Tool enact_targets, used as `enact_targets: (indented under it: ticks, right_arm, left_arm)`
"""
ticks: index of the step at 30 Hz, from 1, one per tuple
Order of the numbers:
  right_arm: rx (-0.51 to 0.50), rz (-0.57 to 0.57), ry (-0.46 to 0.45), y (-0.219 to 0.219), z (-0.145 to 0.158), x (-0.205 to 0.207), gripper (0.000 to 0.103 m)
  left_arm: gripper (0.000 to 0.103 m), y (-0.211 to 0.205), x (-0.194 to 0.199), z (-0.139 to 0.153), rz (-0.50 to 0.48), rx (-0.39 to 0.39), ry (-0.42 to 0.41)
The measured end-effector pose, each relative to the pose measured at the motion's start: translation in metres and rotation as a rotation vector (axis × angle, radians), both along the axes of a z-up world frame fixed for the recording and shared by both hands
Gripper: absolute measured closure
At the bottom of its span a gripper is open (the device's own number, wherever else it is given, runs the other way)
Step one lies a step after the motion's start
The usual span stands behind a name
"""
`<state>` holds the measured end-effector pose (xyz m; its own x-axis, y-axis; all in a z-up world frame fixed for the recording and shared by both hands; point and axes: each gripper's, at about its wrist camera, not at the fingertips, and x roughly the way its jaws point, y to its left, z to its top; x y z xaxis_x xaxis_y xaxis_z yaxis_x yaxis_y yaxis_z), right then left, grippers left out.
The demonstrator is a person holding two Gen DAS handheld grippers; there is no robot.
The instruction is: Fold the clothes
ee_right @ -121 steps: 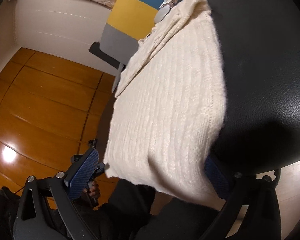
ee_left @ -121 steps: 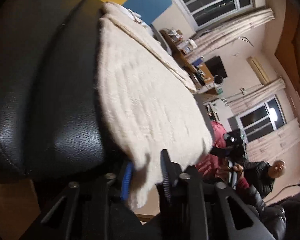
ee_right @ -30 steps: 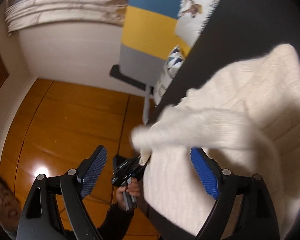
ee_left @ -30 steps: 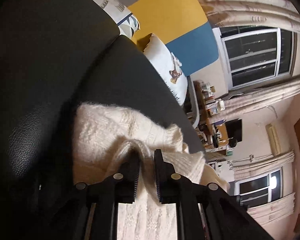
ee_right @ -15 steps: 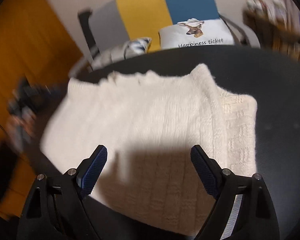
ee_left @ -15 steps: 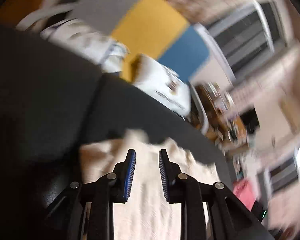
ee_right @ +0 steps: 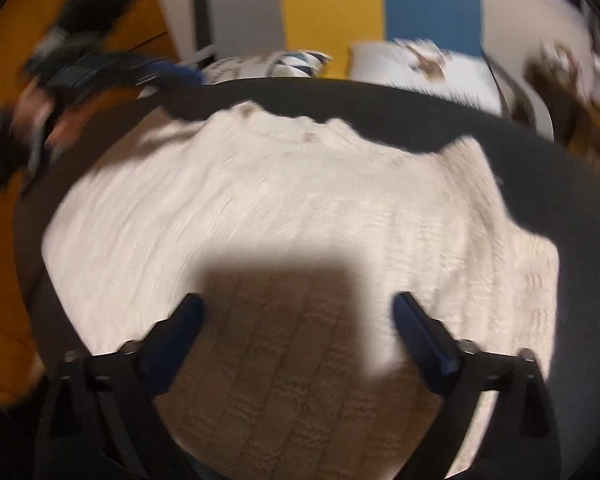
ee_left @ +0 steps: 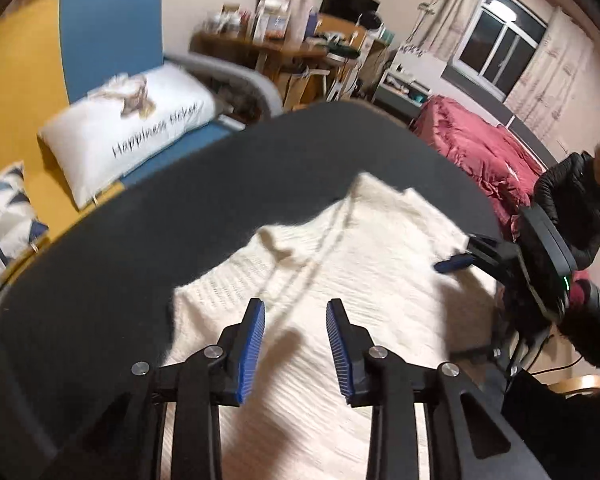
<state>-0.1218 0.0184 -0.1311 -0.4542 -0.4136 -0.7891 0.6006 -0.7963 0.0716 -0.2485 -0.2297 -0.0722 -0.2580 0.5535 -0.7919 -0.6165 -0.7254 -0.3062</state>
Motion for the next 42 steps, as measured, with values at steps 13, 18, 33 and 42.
enact_targets:
  ticks: [13,18,33,42]
  right_arm:
    - [0.042,-0.003,0.078,-0.004,0.006,0.011,0.000]
    - [0.026,-0.041,0.131,0.003,0.030,0.004,0.000]
    - [0.078,-0.269,0.114,0.026,0.007,-0.024,0.005]
    - [0.045,-0.093,0.188,-0.026,0.057,-0.039,0.008]
  left_arm:
    - [0.087,0.021,-0.014,-0.036,-0.079,0.034,-0.171]
    - [0.099,0.027,0.009,-0.016,-0.043,0.030,0.044]
    - [0.094,0.032,0.017,-0.033,0.189,-0.070,0.208]
    - [0.087,-0.027,0.047,-0.009,0.316,0.007,0.211]
